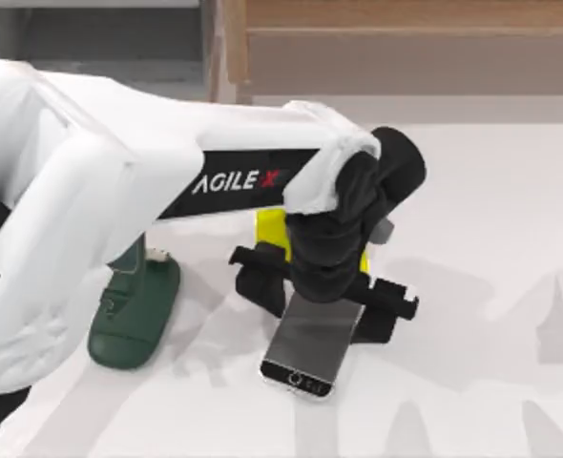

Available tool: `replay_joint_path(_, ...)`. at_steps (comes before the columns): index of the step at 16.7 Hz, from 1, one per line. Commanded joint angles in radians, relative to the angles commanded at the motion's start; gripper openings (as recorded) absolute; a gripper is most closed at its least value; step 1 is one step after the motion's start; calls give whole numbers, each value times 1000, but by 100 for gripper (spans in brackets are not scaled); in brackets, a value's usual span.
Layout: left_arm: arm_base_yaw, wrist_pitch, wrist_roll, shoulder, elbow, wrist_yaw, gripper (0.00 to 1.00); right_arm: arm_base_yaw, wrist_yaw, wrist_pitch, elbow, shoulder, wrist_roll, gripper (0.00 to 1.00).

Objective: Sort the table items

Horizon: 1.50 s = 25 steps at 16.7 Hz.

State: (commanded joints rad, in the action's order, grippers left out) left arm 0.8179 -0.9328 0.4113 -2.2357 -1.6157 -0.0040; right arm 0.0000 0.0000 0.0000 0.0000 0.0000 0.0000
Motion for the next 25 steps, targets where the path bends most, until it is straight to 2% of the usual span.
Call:
replay_joint_path(7, 0, -95, 1, 37, -56, 0, 0, 0, 0, 0, 0, 0, 0, 100)
replay_joint_path(11, 0, -92, -1, 34, -54, -1, 0, 0, 0, 0, 0, 0, 0, 100)
replay_joint_path(14, -5, -32, -12, 97, -30, -28, 0, 0, 0, 0, 0, 0, 0, 100)
replay_joint_path(20, -50, 250, -63, 473, 173, -150, 0, 0, 0, 0, 0, 0, 0, 100)
replay_joint_path(25, -123, 481, -125, 924, 504, -237, 0, 0, 0, 0, 0, 0, 0, 100)
